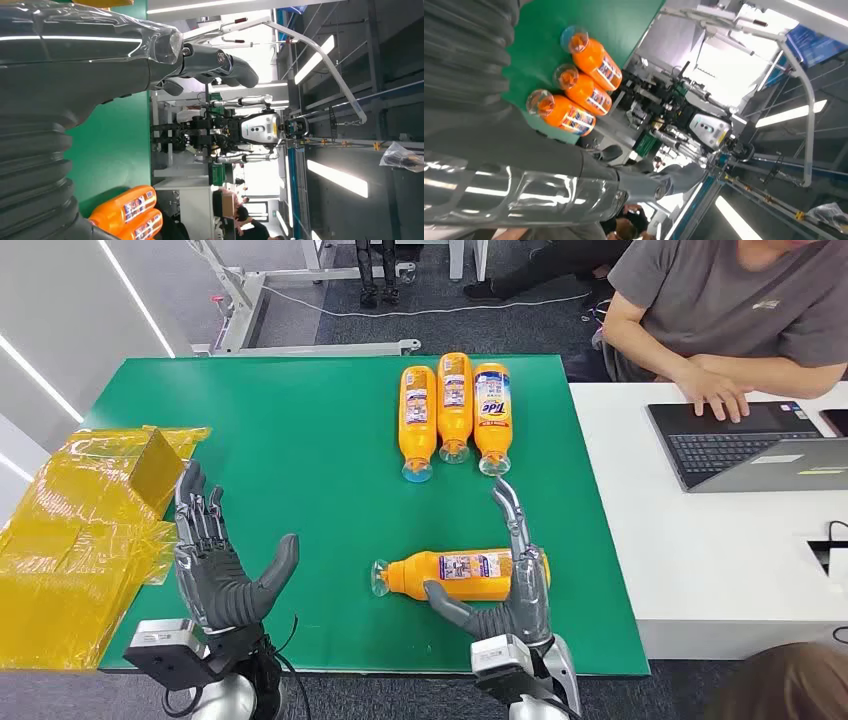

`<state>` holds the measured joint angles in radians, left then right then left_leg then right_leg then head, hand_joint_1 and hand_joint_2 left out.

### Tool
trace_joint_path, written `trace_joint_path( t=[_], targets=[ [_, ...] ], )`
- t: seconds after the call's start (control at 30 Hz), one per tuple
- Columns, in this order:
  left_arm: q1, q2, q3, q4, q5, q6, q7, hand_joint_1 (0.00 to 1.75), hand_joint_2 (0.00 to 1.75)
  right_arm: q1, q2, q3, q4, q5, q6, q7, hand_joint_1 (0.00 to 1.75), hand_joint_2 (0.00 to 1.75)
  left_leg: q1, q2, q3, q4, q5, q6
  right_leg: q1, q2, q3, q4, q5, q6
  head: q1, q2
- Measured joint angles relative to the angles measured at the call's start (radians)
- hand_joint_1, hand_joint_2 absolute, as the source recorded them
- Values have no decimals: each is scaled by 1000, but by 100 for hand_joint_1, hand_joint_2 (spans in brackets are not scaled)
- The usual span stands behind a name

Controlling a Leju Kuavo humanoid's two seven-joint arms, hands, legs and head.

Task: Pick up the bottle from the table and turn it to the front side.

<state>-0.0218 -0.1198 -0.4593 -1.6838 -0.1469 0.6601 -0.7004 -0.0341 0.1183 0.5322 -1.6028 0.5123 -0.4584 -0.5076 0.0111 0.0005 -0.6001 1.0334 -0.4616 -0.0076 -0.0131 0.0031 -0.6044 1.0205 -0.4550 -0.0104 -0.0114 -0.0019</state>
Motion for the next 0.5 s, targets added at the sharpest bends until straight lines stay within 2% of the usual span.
trace_joint_path(
  t=[0.23,0.37,0.4,0.5],
  targets=[
    [-2,0,0,0,2,-3,0,0,175,-74,-24,0,25,144,96,95,0,175,0,0,0,0,0,0,0,0,0,0,0,0,0,0],
    [-2,0,0,0,0,-6,0,0,175,-83,-27,0,29,160,110,106,0,175,0,0,0,0,0,0,0,0,0,0,0,0,0,0],
    [-1,-3,3,-1,-9,-24,0,0,175,-130,-39,4,57,211,179,140,0,175,0,0,0,0,0,0,0,0,0,0,1,0,0,0],
    [4,-18,23,-7,-45,-101,0,0,175,-354,-92,42,223,379,467,242,0,175,0,0,0,1,1,1,0,0,1,0,2,0,0,0]
  ],
)
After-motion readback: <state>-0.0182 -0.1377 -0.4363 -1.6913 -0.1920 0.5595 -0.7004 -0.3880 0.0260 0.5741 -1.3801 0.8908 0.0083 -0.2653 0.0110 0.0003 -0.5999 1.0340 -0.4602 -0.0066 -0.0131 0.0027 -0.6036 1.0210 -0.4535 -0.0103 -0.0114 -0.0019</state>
